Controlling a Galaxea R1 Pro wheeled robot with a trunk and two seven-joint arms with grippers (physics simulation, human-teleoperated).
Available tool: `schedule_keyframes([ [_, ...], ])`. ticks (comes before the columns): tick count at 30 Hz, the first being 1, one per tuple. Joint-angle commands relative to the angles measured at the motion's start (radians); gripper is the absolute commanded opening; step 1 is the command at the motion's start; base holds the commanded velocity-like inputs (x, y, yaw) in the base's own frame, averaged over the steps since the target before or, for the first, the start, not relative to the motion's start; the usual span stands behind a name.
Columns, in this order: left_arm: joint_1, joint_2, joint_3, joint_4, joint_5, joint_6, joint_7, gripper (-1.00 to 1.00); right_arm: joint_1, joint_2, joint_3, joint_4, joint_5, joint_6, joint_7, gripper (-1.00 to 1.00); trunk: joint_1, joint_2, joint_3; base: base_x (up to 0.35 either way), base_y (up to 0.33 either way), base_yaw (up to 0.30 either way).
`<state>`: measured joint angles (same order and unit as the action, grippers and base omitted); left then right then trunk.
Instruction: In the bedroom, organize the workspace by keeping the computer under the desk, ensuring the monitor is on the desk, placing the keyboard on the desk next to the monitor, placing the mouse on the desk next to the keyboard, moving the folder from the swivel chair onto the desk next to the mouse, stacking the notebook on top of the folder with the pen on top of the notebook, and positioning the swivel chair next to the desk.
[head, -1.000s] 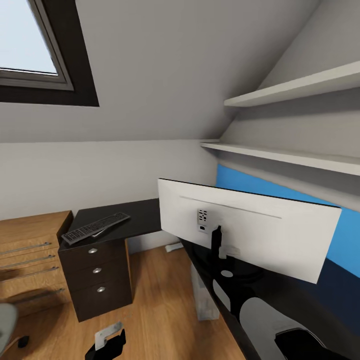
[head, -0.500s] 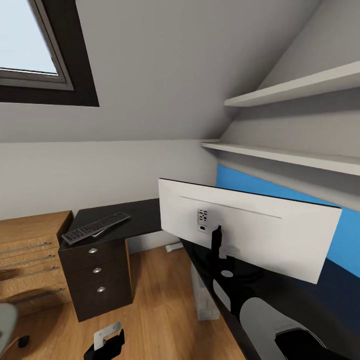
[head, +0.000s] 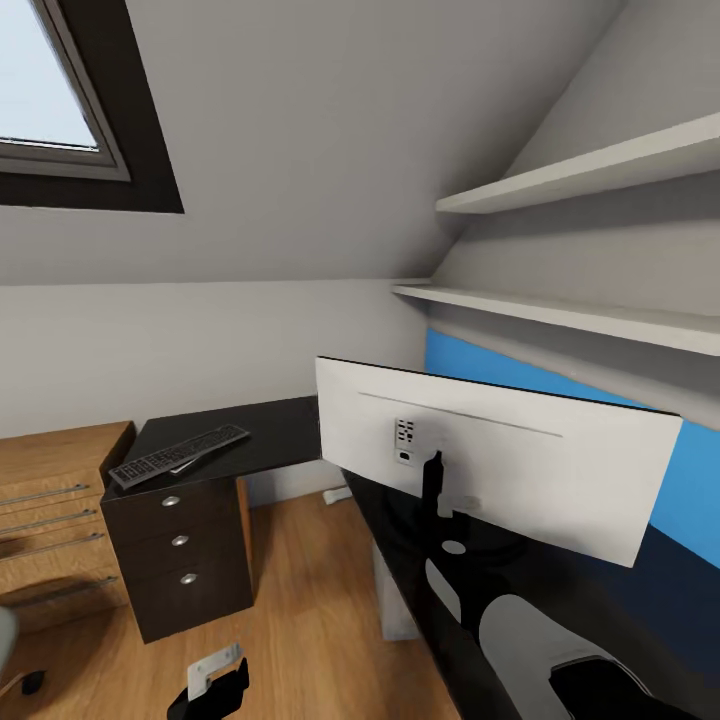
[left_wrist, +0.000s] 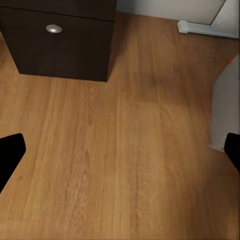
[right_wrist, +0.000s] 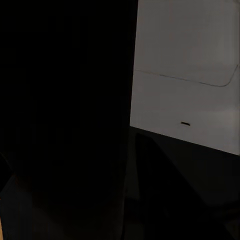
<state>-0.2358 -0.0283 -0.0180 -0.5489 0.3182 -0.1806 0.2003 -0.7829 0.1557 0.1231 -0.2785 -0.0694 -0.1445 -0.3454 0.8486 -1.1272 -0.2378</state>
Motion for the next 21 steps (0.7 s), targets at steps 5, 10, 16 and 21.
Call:
schedule_keyframes([
  [5,0.0,0.0,-0.002,0.0,0.006,-0.003,0.004,1.0,-0.001,-0.001,0.012,0.001,-0.01,-0.006,-0.009,-1.0,0.0,-0.001,-0.001,0.0,-0.282,0.0],
  [10,0.0,0.001,-0.002,0.0,0.007,-0.003,0.004,1.0,-0.001,-0.001,0.012,0.001,-0.01,-0.006,-0.009,-1.0,0.0,-0.001,-0.001,-0.109,-0.202,0.0],
  [16,0.0,0.001,-0.002,0.0,0.007,-0.002,0.004,1.0,-0.001,-0.001,0.012,0.001,-0.01,-0.006,-0.009,-1.0,0.0,-0.001,-0.001,-0.283,-0.131,0.0],
  [21,-0.001,0.001,-0.002,0.0,0.006,-0.003,0.004,1.0,-0.001,-0.001,0.012,0.001,-0.01,-0.006,-0.008,-1.0,0.0,-0.001,-0.001,-0.25,-0.221,0.0],
])
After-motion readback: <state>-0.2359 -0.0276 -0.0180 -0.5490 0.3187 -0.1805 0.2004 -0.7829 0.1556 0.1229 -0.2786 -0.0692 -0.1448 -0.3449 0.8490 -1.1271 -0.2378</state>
